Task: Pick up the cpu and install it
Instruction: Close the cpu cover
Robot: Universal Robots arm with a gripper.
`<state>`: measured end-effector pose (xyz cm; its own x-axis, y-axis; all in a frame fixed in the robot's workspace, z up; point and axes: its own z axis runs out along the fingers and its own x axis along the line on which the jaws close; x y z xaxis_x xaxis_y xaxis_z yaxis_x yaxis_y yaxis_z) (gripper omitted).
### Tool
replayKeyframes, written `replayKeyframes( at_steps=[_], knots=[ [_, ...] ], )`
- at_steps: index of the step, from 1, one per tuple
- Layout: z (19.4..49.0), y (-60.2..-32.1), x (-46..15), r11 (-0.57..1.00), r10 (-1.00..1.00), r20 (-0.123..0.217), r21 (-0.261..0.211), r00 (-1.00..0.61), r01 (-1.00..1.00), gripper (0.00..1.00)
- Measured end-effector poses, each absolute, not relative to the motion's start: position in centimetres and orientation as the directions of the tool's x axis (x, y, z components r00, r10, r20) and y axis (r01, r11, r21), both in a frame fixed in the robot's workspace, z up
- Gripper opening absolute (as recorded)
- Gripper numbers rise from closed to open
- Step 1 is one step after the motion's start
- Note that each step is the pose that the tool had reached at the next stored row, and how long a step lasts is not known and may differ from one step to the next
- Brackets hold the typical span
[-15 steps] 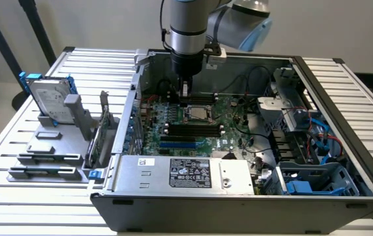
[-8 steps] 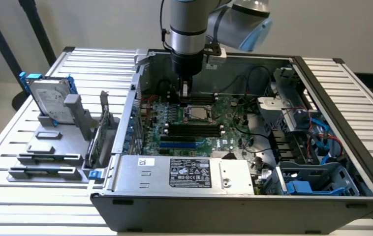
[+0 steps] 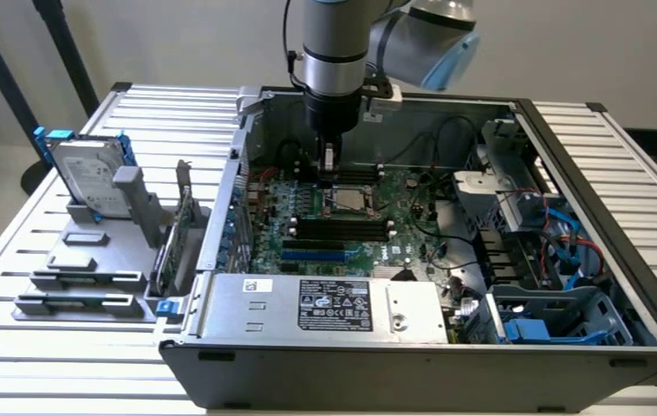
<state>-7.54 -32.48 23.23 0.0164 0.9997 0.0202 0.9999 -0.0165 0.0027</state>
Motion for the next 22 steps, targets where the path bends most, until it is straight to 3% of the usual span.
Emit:
replayKeyframes(
  at_steps=[22],
  knots=[
    [27.4, -32.9, 2.1, -0.015, 0.999, 0.046, -0.011, 0.015, 1.0, 0.11]
  ],
)
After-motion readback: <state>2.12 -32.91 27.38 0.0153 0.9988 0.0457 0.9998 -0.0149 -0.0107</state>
